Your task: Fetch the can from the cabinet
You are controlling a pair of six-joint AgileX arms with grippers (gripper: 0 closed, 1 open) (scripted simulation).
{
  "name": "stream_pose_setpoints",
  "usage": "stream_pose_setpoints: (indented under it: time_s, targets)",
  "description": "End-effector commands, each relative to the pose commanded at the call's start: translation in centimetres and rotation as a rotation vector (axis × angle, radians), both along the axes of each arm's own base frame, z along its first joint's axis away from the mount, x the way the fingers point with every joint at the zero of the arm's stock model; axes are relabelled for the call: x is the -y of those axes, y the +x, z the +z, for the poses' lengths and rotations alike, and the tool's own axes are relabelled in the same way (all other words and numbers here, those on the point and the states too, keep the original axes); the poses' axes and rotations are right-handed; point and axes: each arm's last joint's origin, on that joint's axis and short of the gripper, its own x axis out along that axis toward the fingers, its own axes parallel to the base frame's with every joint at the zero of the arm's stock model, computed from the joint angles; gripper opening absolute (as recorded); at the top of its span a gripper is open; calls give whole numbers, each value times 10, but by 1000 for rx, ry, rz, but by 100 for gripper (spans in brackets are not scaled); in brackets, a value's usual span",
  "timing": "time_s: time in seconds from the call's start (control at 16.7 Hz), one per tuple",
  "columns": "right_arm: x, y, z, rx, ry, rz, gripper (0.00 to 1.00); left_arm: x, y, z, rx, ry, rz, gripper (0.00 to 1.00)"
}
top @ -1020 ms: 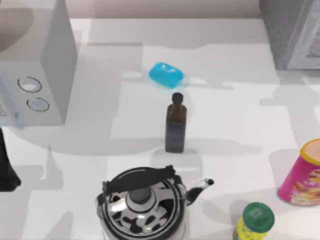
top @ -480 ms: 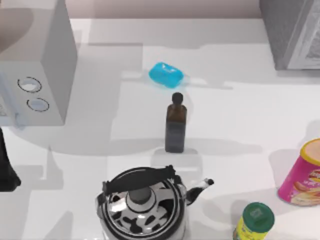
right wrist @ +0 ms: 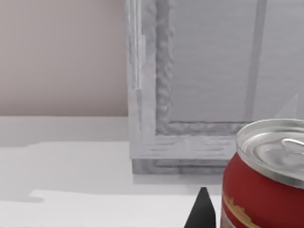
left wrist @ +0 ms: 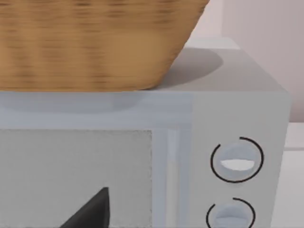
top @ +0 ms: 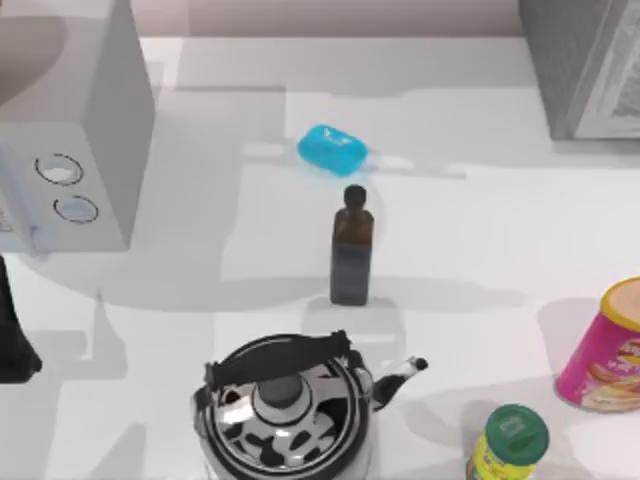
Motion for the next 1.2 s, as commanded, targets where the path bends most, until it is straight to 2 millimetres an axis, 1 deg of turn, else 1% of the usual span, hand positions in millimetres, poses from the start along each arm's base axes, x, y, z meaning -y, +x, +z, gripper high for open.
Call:
stream_pose_setpoints:
  time_s: [0.36, 0.66, 0.78, 0.96, 1.08, 1.2]
  targets:
    - [0, 1, -3, -8, 2, 3, 0, 0, 0, 0, 0, 0, 0, 100]
    - [6, 9, 5, -27, -8, 37, 0, 0, 0, 0, 0, 0, 0, 100]
    - [12, 17, 11, -43, -13, 75, 0, 0, 0, 0, 0, 0, 0, 100]
    - [26, 36, 20, -62, -16, 159, 0, 0, 0, 0, 0, 0, 0, 100]
    - [41, 52, 25, -64, -18, 228, 0, 0, 0, 0, 0, 0, 0, 100]
    - [61, 69, 25, -59, -23, 302, 0, 0, 0, 0, 0, 0, 0, 100]
